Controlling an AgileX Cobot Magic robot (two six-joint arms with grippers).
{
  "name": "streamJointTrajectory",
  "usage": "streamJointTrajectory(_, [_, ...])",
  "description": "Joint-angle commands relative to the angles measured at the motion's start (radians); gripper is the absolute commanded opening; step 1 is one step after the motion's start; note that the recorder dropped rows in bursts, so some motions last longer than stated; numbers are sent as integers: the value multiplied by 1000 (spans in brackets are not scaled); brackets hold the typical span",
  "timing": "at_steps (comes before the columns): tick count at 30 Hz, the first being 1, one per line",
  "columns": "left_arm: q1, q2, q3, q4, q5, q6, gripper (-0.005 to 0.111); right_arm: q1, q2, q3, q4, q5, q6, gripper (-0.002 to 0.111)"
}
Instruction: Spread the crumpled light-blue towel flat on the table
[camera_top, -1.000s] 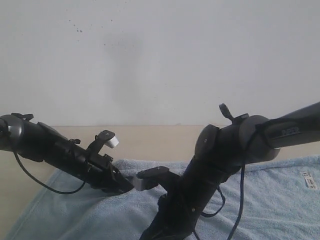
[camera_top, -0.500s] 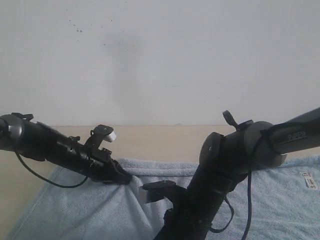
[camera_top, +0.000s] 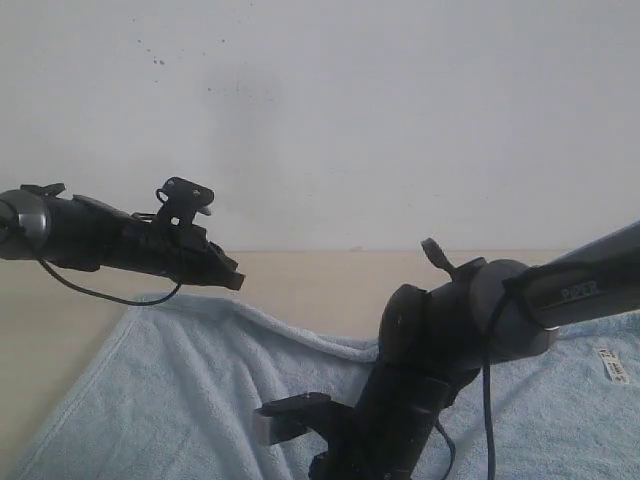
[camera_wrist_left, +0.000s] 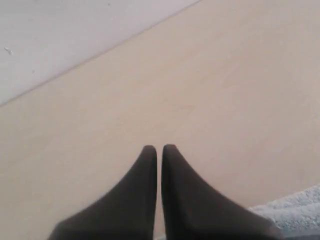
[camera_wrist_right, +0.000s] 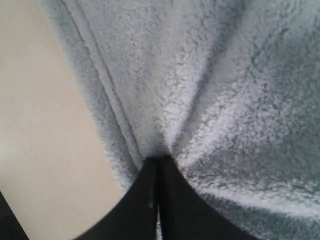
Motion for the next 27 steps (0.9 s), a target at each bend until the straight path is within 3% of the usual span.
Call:
streamJointTrajectory(1, [38,-14,-8,13,111,-63,4,8,-43,17,-50,-57,0,0])
streamJointTrajectory(5, [105,-39,-8,123,367,-214,4,-7,-174,17,-99,-166,8,0])
streamJointTrajectory(8, [159,-60,6,202,493,-330,4,-69,-280,17,-214,-293,119,0])
streamJointTrajectory(11, [206,-95,67,209,571,-380,4,-213,-344,17,-324,-392,304,0])
streamJointTrajectory(14, [215,-141,177,183,571,-369,4,-411,-329,1,-233,-342,298,0])
streamJointTrajectory(17, [181,-178,303,81,545,-244,4,-534,-264,-29,-94,-131,85,0])
streamJointTrajectory(19, [143,-187,354,27,552,-109,4,-559,-235,-33,-24,-110,11,0])
streamJointTrajectory(27, [-56,-187,417,-51,600,101,4,-500,-122,-36,119,-177,-164,0])
